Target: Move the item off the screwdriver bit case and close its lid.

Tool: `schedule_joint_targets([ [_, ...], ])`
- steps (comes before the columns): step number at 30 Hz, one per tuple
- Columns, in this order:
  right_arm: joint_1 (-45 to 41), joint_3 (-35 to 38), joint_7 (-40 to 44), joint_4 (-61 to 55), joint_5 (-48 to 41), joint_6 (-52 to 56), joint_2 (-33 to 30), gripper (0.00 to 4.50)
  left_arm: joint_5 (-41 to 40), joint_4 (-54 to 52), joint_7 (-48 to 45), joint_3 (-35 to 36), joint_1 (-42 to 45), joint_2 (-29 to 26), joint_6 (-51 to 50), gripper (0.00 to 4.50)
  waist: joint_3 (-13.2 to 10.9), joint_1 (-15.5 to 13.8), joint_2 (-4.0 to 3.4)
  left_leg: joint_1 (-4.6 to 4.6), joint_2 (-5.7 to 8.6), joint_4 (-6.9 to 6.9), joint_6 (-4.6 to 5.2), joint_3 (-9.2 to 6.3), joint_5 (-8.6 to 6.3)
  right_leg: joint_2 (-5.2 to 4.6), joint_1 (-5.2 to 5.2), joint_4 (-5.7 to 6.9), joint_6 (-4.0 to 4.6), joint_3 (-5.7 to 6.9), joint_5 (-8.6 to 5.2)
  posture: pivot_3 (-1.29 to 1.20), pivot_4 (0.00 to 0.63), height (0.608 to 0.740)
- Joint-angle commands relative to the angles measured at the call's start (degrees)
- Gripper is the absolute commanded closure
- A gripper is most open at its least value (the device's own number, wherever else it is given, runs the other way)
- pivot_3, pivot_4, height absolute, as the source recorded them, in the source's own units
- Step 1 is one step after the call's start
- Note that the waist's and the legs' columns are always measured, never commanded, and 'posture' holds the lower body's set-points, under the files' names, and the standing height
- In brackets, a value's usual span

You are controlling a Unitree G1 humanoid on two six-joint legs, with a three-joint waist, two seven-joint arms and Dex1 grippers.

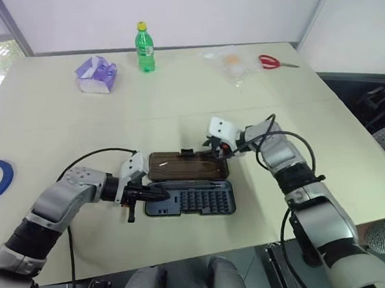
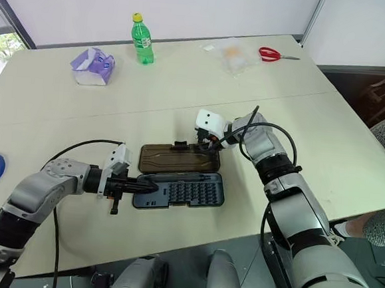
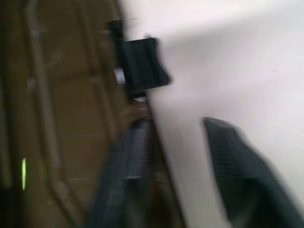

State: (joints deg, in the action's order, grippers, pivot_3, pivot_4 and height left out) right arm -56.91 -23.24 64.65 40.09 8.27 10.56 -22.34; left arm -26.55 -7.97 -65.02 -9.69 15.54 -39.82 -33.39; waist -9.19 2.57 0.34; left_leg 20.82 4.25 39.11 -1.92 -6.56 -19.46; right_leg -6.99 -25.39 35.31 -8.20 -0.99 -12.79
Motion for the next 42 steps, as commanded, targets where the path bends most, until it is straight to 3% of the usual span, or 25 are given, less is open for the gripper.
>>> schedule_joint_targets([
  [1, 0.1, -0.3, -0.1, 0.6, 1.6, -0.1, -0.3, 4.46, 0.6, -0.6, 0.9, 0.8, -0.3, -0.2, 0.1, 4.5, 0.0, 0.0, 0.04, -0.08, 0.0, 0.0, 0.0, 0.0, 0.0, 0.0, 0.05, 0.02, 0.0, 0.0, 0.0, 0.0, 0.15, 0.74],
  [11, 1.0, -1.1, 1.4, -0.6, 3.1, -2.2, -0.2, 4.46, 0.2, -0.9, 3.1, 1.8, -0.5, 0.3, -0.1, 4.5, 0.0, 0.0, 0.02, -0.34, -0.03, -0.11, 0.0, 0.04, 0.0, 0.02, 0.24, 0.02, 0.0, -0.04, 0.0, 0.0, 0.15, 0.74],
  [17, 2.7, -1.3, -1.6, -6.7, 5.6, -8.9, -1.8, 4.46, -2.9, -1.7, 5.7, 4.8, -0.1, 2.0, -2.9, 4.5, 0.0, 0.0, 0.02, -0.31, -0.03, -0.12, 0.0, 0.06, -0.01, 0.02, 0.18, 0.02, 0.0, -0.06, 0.0, 0.0, 0.15, 0.74],
  [25, 8.0, -0.1, -10.0, -20.6, 9.7, -17.3, -5.2, 4.46, -11.5, 4.1, 14.4, 16.7, 10.9, 7.4, -10.6, 4.5, 0.0, -0.1, 0.03, -0.07, -0.01, -0.02, -0.01, 0.04, 0.0, 0.02, 0.0, 0.03, 0.0, -0.04, 0.0, 0.0, 0.15, 0.74],
  [31, 12.4, 1.5, -14.8, -30.1, 10.7, -17.8, -5.9, 4.46, -11.6, 13.7, 19.4, 21.9, 18.8, 9.4, -9.6, 4.5, 0.0, 0.0, 0.03, -0.07, 0.0, -0.06, -0.01, 0.02, 0.0, 0.02, -0.04, 0.02, 0.0, -0.03, 0.0, 0.0, 0.15, 0.74],
  [36, 13.7, 2.8, -19.1, -34.5, 12.1, -17.9, -5.8, 4.46, -7.9, 21.7, 20.7, 21.4, 21.9, 9.8, -5.6, 4.5, 0.0, 0.0, 0.04, -0.06, 0.03, -0.05, -0.02, 0.01, 0.01, 0.02, -0.03, 0.02, 0.0, -0.02, 0.0, 0.0, 0.15, 0.74],
  [42, 13.5, 3.1, -21.0, -36.6, 12.5, -19.0, -6.5, 4.46, -1.1, 26.7, 14.6, 14.2, 19.8, 9.3, 0.2, 4.5, 0.0, -0.1, 0.04, -0.02, 0.06, -0.04, -0.03, 0.01, 0.01, 0.02, -0.04, 0.0, 0.0, -0.02, 0.0, 0.0, 0.15, 0.74],
])
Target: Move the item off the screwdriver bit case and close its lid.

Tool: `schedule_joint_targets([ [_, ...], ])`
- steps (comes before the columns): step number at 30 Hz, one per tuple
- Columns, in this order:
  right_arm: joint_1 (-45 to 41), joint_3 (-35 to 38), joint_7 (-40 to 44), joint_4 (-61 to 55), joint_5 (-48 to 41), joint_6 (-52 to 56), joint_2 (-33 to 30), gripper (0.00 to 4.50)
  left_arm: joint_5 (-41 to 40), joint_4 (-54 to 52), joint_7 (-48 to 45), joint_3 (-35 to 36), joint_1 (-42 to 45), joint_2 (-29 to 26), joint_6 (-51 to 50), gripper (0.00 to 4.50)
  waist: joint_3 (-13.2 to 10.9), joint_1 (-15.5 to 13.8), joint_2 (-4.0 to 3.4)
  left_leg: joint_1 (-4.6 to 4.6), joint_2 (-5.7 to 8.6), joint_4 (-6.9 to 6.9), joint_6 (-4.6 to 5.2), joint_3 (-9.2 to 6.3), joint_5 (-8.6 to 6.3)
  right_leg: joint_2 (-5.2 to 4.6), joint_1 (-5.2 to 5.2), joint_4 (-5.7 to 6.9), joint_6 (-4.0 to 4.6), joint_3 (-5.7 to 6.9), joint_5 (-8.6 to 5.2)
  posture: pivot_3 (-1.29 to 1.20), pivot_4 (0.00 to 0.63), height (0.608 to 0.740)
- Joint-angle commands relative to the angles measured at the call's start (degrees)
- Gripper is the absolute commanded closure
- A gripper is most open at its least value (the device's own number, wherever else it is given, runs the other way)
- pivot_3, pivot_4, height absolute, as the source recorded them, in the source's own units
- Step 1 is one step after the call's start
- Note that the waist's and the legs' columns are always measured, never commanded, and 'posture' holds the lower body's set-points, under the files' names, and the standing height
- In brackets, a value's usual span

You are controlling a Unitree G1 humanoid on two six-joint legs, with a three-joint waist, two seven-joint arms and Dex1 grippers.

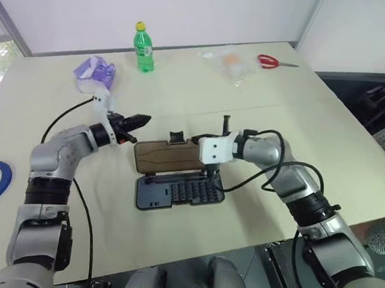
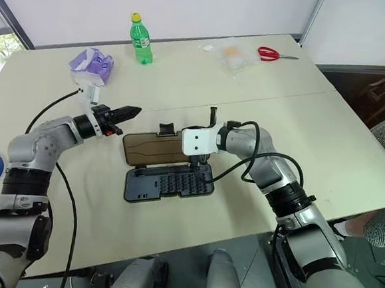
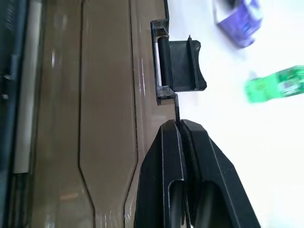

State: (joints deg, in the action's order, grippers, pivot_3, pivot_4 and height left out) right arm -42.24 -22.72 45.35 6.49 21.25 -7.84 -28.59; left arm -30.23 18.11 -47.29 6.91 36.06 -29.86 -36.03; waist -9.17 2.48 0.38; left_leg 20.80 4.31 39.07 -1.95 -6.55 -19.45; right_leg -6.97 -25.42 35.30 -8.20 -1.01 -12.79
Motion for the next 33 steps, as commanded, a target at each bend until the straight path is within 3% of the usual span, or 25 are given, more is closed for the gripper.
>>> schedule_joint_targets([
  [1, -1.2, 2.6, -1.8, -3.0, -0.3, -0.7, -0.3, 4.46, 3.6, 1.3, -4.2, -3.5, -1.2, -0.8, 3.8, 4.5, 0.0, 0.0, 0.0, 0.01, 0.0, 0.01, 0.0, 0.01, 0.0, 0.0, 0.0, 0.0, 0.0, 0.0, 0.0, 0.0, 0.15, 0.74],
  [6, -0.8, 2.6, -1.6, -3.4, -0.1, -0.6, -0.9, 4.46, 7.2, 3.6, -9.7, -7.6, -2.9, -1.5, 7.6, 4.5, 0.0, 0.0, 0.0, 0.03, 0.01, 0.01, 0.0, 0.0, 0.0, 0.0, -0.02, 0.0, 0.0, 0.01, 0.0, 0.0, 0.15, 0.74],
  [11, 0.1, 2.3, -0.7, -4.2, -0.5, 0.0, -1.3, 4.46, 7.1, 4.1, -11.4, -7.1, -2.3, -0.9, 7.5, 4.5, 0.0, -0.1, 0.01, 0.07, 0.01, 0.02, 0.01, -0.01, 0.0, 0.0, -0.02, -0.01, 0.0, 0.01, 0.0, 0.0, 0.15, 0.74],
  [14, 0.8, 2.2, 0.8, -5.1, -1.2, 1.4, -1.6, 3.56, 7.3, 4.1, -11.2, -6.9, -2.1, -0.6, 7.6, 4.5, 0.0, -0.1, 0.01, 0.07, 0.01, 0.03, 0.0, -0.01, 0.0, 0.0, -0.02, -0.01, 0.0, 0.01, 0.0, 0.0, 0.15, 0.74],
  [18, 1.7, 2.4, 3.6, -7.1, -2.3, 4.9, -2.2, 1.63, 7.3, 3.9, -11.1, -6.7, -2.1, -0.2, 7.8, 4.5, 0.0, -0.1, 0.01, 0.07, 0.01, 0.03, 0.01, -0.01, 0.0, 0.0, -0.02, 0.0, 0.0, 0.01, 0.0, 0.0, 0.15, 0.74],
  [25, 2.5, 8.6, 10.5, -16.0, -11.2, 20.3, -4.5, 1.63, 5.9, -0.5, -12.5, -6.8, -3.0, -0.4, 6.8, 4.5, 0.0, -0.3, 0.01, 0.12, 0.01, 0.06, 0.01, -0.03, 0.0, 0.0, -0.03, -0.01, 0.0, 0.02, 0.0, 0.0, 0.15, 0.74],
  [33, 4.8, 19.7, 17.9, -28.7, -25.2, 39.2, -14.4, 1.63, 3.1, -10.3, -19.9, -7.8, -6.1, -5.7, 1.4, 4.5, 0.0, -0.7, 0.01, 0.19, -0.01, 0.06, 0.02, -0.06, -0.01, -0.01, -0.05, -0.06, 0.0, 0.04, 0.0, 0.0, 0.15, 0.74],
])
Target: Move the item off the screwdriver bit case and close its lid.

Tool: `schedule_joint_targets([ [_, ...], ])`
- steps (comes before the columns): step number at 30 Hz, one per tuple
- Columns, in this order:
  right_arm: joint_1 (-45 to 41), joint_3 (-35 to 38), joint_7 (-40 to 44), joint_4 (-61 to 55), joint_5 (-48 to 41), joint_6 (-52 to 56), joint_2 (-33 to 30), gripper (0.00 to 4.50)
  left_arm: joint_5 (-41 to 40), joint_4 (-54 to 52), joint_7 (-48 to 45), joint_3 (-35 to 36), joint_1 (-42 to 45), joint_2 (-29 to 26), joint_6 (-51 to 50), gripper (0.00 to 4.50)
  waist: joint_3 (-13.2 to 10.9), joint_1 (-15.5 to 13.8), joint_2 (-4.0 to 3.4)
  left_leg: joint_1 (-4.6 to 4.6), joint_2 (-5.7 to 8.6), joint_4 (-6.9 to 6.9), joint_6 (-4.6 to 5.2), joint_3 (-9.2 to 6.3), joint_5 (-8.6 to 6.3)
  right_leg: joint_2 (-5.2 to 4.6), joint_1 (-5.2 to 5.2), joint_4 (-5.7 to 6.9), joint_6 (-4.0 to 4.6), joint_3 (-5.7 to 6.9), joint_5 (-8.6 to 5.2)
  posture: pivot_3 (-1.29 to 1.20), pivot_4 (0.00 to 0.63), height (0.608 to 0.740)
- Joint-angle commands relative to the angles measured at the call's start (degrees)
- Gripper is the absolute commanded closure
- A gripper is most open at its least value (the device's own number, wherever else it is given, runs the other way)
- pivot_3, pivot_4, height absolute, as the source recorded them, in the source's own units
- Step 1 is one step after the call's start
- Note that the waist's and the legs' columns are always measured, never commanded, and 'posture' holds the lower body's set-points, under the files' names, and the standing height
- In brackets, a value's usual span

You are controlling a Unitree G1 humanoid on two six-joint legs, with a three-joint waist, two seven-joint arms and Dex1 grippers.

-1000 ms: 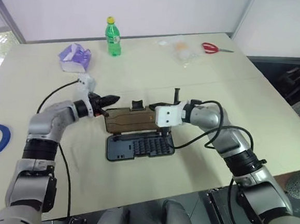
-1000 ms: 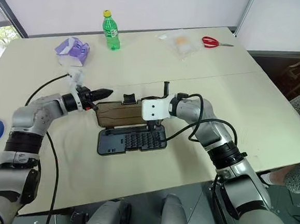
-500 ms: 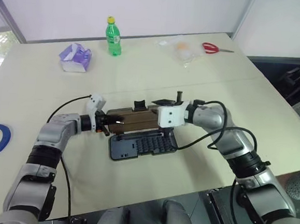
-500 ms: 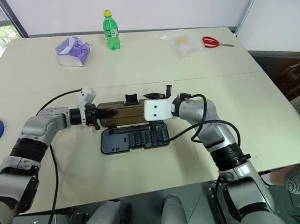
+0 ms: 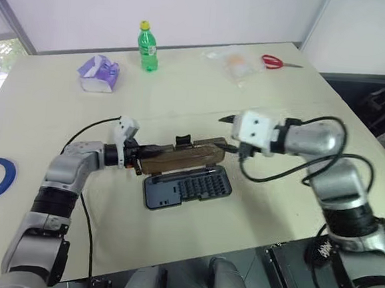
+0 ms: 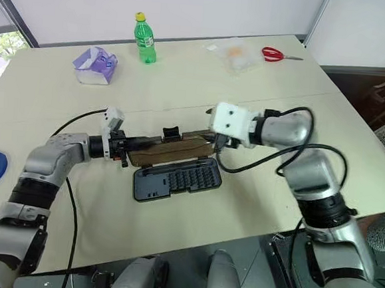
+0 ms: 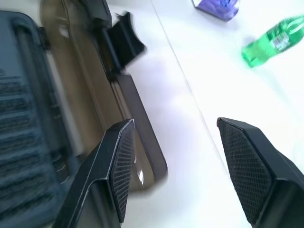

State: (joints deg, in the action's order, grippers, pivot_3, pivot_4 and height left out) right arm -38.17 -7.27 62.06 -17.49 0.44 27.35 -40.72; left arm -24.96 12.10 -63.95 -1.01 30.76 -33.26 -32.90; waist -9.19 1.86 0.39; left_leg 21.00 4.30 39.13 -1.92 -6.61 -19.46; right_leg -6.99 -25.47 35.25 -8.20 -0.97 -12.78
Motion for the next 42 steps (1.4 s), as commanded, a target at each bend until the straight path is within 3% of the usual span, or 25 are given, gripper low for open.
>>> schedule_joint_targets([
  [1, 1.2, 5.0, 0.9, -5.4, -5.2, 5.2, -3.0, 1.63, -2.5, -5.4, -4.2, 0.0, -1.2, -3.2, -2.3, 4.5, 0.0, 0.0, 0.0, 0.0, -0.01, 0.0, 0.01, 0.0, -0.01, 0.0, 0.0, 0.0, 0.0, 0.0, 0.0, 0.0, 0.15, 0.74],
  [7, 3.2, 6.0, -2.2, -6.9, -6.8, 7.8, -4.8, 1.63, -5.3, -10.5, -9.3, -0.5, -2.3, -7.2, -6.8, 4.5, 0.0, -0.3, 0.0, 0.0, -0.03, 0.0, 0.02, 0.03, -0.01, 0.0, 0.0, 0.01, 0.0, -0.01, 0.0, 0.0, 0.15, 0.74],
  [13, 3.8, 5.5, -4.0, -7.1, -7.6, 7.7, -5.5, 1.63, -6.7, -14.1, -9.6, -3.5, -2.6, -5.0, -9.6, 4.5, 0.0, -1.3, 0.01, 0.0, -0.02, 0.04, 0.03, 0.06, -0.02, -0.02, 0.01, 0.0, 0.0, -0.03, 0.0, 0.0, 0.15, 0.74],
  [19, 3.6, 4.6, -5.7, -6.9, -8.0, 7.8, -5.5, 1.63, 0.2, -9.6, -7.7, -11.1, -4.8, -1.7, -4.2, 4.5, 0.0, -1.2, 0.01, 0.0, 0.0, 0.05, 0.03, 0.08, -0.02, -0.02, 0.01, 0.01, 0.0, -0.03, 0.0, 0.0, 0.15, 0.74],
  [24, 4.1, 3.9, -6.8, -8.3, -8.4, 9.0, -5.5, 1.63, 8.8, -2.8, -6.0, -16.3, -8.5, -1.2, 7.0, 4.5, 0.1, -1.4, -0.15, -0.26, -0.01, 0.02, 0.03, 0.11, -0.02, -0.04, 0.26, -0.02, 0.0, -0.04, 0.0, 0.0, 0.15, 0.74],
  [28, 5.0, 4.0, -7.1, -10.0, -9.9, 10.7, -5.5, 1.63, 6.7, -4.8, -5.9, -14.6, -8.4, -0.8, 6.1, 4.5, 0.2, -1.3, -0.18, -0.77, -0.02, -0.02, 0.14, 0.08, -0.07, -0.03, 0.78, -0.1, 0.01, -0.02, -0.01, 0.0, 0.15, 0.74],
  [38, 12.3, 1.4, -2.7, -13.3, -19.8, 14.6, -4.2, 1.63, -8.8, -9.2, -4.7, -3.6, 2.9, 1.7, -11.2, 4.5, 0.1, -1.2, -0.08, -0.53, -0.02, 0.04, 0.14, 0.03, -0.07, -0.02, 0.57, -0.04, 0.0, 0.01, -0.01, 0.0, 0.15, 0.74],
  [40, 13.6, -0.7, -1.4, -13.8, -20.9, 14.0, -3.9, 2.18, -8.8, -6.8, -4.2, -3.2, 5.8, 2.4, -11.7, 4.5, 0.1, -1.2, -0.08, -0.52, -0.02, 0.02, 0.14, 0.03, -0.07, -0.02, 0.54, -0.06, 0.0, 0.01, -0.01, 0.0, 0.15, 0.74],
  [42, 14.7, -3.5, 0.1, -14.6, -22.5, 13.9, -3.3, 3.03, -6.2, -2.4, -4.0, -4.5, 8.7, 3.4, -9.2, 4.5, 0.1, -1.2, -0.08, -0.53, -0.01, 0.01, 0.14, 0.04, -0.07, -0.02, 0.54, -0.05, 0.0, 0.01, -0.01, 0.0, 0.15, 0.74],
])
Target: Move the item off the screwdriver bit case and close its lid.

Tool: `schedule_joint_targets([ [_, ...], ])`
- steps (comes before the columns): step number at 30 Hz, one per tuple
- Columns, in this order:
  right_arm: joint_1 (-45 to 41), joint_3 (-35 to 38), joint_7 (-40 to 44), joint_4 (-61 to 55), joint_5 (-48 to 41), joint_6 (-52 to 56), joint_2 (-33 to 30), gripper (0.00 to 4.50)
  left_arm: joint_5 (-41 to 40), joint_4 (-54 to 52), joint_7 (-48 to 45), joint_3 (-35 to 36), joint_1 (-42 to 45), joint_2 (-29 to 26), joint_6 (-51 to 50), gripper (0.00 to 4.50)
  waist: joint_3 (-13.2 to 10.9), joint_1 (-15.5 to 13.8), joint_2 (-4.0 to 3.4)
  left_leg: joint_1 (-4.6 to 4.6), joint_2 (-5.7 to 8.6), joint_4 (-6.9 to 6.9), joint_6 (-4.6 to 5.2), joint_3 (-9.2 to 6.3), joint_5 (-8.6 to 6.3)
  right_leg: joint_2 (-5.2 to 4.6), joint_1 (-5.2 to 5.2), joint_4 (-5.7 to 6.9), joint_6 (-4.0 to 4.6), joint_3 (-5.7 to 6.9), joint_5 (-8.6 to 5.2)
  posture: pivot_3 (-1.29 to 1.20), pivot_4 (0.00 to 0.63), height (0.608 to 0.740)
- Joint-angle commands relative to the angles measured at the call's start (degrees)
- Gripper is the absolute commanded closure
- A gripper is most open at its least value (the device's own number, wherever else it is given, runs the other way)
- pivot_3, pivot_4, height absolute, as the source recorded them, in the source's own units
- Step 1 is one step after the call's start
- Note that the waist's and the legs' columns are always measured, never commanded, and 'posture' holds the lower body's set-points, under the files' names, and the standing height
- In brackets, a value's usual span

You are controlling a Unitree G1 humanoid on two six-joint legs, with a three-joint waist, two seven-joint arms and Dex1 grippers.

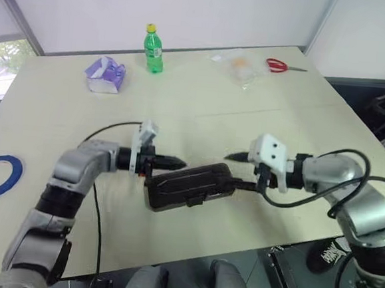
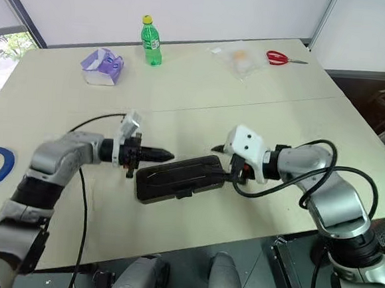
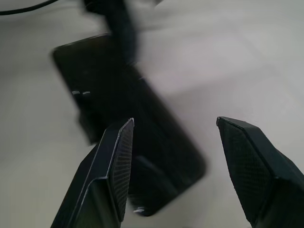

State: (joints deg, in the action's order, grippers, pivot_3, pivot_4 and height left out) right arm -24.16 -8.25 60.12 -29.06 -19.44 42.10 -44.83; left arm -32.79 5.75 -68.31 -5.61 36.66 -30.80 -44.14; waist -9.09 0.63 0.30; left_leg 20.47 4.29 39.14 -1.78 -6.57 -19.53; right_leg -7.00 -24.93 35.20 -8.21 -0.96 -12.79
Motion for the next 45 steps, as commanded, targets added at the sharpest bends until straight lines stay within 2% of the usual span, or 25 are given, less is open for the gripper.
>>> schedule_joint_targets([
  [1, 1.1, -3.9, 2.4, -3.4, -3.2, -0.7, 1.3, 3.57, 3.2, 6.3, 0.4, -0.8, 4.0, 1.6, 3.8, 4.5, 0.0, 0.0, 0.0, 0.0, 0.0, 0.0, 0.0, 0.0, 0.0, 0.0, 0.0, -0.01, 0.0, 0.01, 0.0, 0.0, 0.15, 0.74],
  [2, 1.3, -5.1, 2.4, -3.6, -3.4, -0.7, 1.8, 4.13, 4.3, 8.3, 0.5, -1.5, 4.8, 2.2, 5.1, 4.5, 0.0, 0.0, 0.0, -0.01, 0.01, 0.0, 0.0, 0.02, 0.0, 0.0, 0.01, -0.02, 0.0, 0.0, 0.0, 0.0, 0.15, 0.74],
  [3, 1.3, -5.9, 2.2, -3.7, -3.4, -0.6, 2.1, 4.47, 5.1, 9.6, 0.3, -1.8, 5.3, 2.5, 5.9, 4.5, 0.0, 0.0, 0.0, -0.01, 0.01, 0.0, 0.0, 0.02, 0.0, 0.0, 0.02, -0.02, 0.0, 0.0, 0.0, 0.0, 0.15, 0.74],
  [10, 1.1, -14.2, -0.8, 1.4, 2.0, -4.1, 6.1, 4.47, 13.3, 19.7, 1.3, -6.3, 6.3, 6.8, 14.5, 4.5, 0.0, 0.0, 0.07, 0.04, 0.02, 0.0, -0.01, 0.03, 0.0, 0.0, -0.04, -0.01, 0.0, 0.0, 0.0, 0.0, 0.15, 0.74],
  [15, 0.9, -16.5, -4.1, 6.1, 6.8, -6.6, 7.8, 4.47, 16.0, 22.7, 1.5, -6.9, 6.7, 9.2, 17.7, 4.5, -0.1, -0.1, 0.09, 0.06, 0.05, 0.02, -0.01, 0.03, 0.01, 0.0, -0.05, -0.02, 0.0, -0.01, 0.0, 0.0, 0.15, 0.74],
  [38, 0.4, -16.3, -12.5, 13.3, 18.1, -12.2, 12.5, 4.47, 21.9, 21.6, -2.3, -10.5, 1.2, 12.0, 21.8, 4.5, 0.0, 0.2, 0.09, -0.04, 0.03, 0.01, -0.01, 0.04, 0.01, 0.02, -0.01, 0.01, 0.0, -0.01, 0.0, 0.0, 0.15, 0.74],
  [41, 0.8, -16.0, -9.8, 10.7, 16.5, -10.3, 11.7, 4.47, 21.2, 20.7, -2.5, -9.5, 0.9, 11.6, 20.5, 4.5, 0.0, 0.3, 0.09, -0.08, -0.02, 0.01, -0.01, 0.03, 0.01, 0.08, 0.01, 0.02, 0.0, -0.01, 0.0, 0.0, 0.15, 0.74],
  [45, 3.4, -13.2, -4.5, 2.2, 11.0, -5.7, 6.6, 4.47, 18.2, 15.5, -3.1, -6.6, -0.2, 9.0, 16.1, 4.5, 0.0, 0.1, 0.09, 0.03, 0.0, -0.01, -0.01, 0.02, 0.0, 0.07, -0.06, 0.0, 0.0, -0.02, 0.0, 0.0, 0.15, 0.74],
])
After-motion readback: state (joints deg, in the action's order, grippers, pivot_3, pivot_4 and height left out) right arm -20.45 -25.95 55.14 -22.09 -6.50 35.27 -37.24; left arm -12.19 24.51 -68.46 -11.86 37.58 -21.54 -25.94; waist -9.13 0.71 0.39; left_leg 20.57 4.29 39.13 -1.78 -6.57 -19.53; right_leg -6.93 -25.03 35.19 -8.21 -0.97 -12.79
